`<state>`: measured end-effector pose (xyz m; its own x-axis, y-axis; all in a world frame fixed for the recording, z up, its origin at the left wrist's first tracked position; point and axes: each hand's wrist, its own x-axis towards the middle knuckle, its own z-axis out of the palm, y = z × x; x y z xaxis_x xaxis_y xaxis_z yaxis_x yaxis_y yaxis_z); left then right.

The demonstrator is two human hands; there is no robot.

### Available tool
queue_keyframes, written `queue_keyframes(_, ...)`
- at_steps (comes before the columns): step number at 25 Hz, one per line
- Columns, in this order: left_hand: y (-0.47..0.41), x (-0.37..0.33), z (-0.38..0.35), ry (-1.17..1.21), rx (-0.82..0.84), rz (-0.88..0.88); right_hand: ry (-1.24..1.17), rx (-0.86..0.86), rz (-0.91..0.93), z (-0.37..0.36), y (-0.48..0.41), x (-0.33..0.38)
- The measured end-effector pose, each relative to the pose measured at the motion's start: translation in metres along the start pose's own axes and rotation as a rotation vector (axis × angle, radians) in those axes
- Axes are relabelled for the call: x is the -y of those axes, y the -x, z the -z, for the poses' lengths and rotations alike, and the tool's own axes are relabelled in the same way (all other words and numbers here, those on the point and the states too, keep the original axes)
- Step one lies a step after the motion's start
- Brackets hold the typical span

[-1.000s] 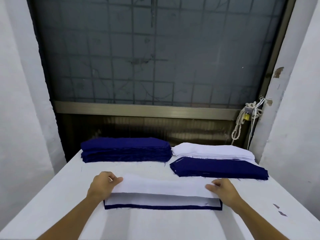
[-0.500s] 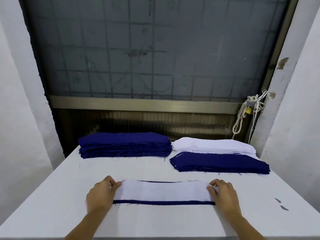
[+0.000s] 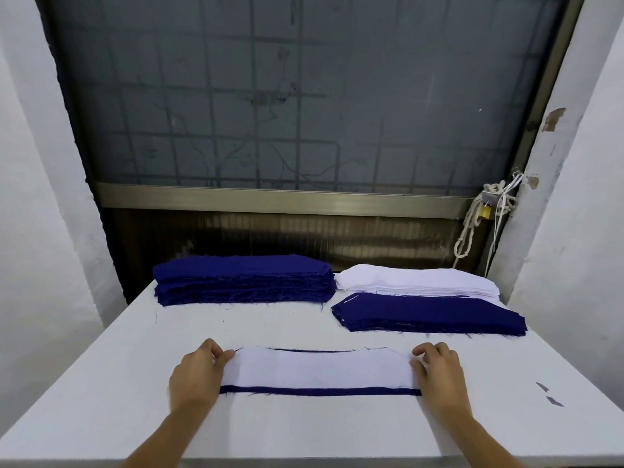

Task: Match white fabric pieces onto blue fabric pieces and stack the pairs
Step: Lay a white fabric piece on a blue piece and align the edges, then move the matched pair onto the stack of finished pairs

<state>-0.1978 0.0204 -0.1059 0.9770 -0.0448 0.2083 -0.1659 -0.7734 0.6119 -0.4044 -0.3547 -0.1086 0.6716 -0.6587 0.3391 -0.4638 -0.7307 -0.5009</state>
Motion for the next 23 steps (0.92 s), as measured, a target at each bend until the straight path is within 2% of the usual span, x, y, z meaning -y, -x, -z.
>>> queue_keyframes(6, -0.015, -0.002, 0.009, 0.102, 0.032, 0.053, 0.024, -0.070, 0.013, -0.003, -0.009, 0.018)
queue_keyframes(7, -0.022, -0.004, 0.013, 0.059, 0.057, 0.074, 0.020, -0.070, 0.024, -0.004, -0.015, 0.025)
queue_keyframes(10, -0.048, -0.007, 0.028, -0.261, 0.056, 0.072, 0.032, -0.049, 0.090, -0.008, -0.042, 0.053)
queue_keyframes(12, -0.069, -0.010, 0.035, -0.324, 0.019, 0.052, 0.040, -0.029, 0.140, -0.013, -0.065, 0.073)
queue_keyframes(18, -0.151, -0.023, 0.052, -0.148, -0.108, -0.166, 0.101, 0.023, 0.235, -0.040, -0.125, 0.134)
queue_keyframes(23, -0.213, -0.024, 0.046, -0.156, -0.046, -0.197, 0.064, 0.109, 0.310, -0.075, -0.160, 0.179)
